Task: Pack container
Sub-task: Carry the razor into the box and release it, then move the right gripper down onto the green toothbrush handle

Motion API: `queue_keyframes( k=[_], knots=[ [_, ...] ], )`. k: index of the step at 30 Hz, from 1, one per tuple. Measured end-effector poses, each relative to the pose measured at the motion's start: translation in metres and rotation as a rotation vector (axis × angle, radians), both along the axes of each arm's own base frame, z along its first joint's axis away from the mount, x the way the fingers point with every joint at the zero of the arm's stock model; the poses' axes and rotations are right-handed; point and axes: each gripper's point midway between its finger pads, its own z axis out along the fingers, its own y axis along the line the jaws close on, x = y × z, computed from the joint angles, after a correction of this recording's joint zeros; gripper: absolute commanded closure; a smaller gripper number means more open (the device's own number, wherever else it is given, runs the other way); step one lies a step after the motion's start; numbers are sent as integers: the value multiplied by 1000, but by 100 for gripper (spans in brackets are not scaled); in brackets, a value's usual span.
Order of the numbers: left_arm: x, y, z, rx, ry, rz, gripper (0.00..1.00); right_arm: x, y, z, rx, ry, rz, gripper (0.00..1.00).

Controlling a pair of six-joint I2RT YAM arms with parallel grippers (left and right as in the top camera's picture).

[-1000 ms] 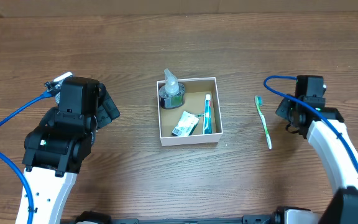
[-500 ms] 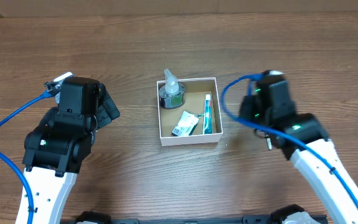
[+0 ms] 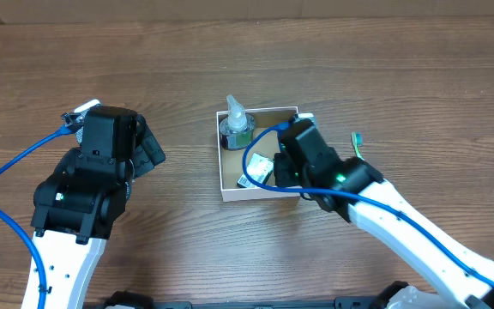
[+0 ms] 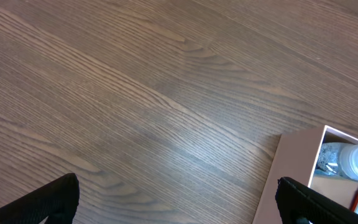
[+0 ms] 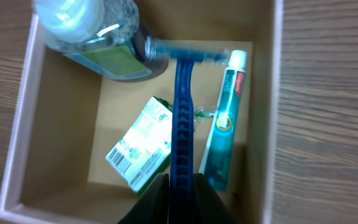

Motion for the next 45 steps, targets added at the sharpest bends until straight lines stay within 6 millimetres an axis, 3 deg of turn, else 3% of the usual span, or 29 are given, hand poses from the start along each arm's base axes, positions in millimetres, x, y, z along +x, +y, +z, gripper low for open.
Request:
queue_keyframes(
  k=[2,5,11,16,17,19,22,24,29,33,39,40,45],
  knots=[
    [0,0,0,0,0,0,0,2,3,-12,-13,21,-1,62],
    [0,0,0,0,0,0,0,3,5,-25,-33,44,4,49],
    [0,0,0,0,0,0,0,-4,-1,-20,-51,69,3,43],
    [0,0,0,0,0,0,0,-10,-15,27,-9,9,-20,42],
    [0,0,0,0,0,0,0,-10,-29,51,12,-36,-54,41],
    [0,0,0,0,0,0,0,-13,-54,67,-3,-58,-113,37],
    [0,0,0,0,0,0,0,-17,-106,81,-54,-81,-252,35],
    [0,0,0,0,0,0,0,-19,-127,80,-83,-66,-314,35],
    [0,0,0,0,0,0,0,-19,-171,64,-143,-12,-450,36],
    [0,0,0,0,0,0,0,-16,-191,34,-170,17,-518,36],
    [0,0,0,0,0,0,0,-13,-207,-23,-188,36,-572,34],
    [0,0,0,0,0,0,0,-12,-209,-39,-202,28,-567,28],
    [0,0,0,0,0,0,0,-7,-209,-74,-232,14,-524,23]
  ],
)
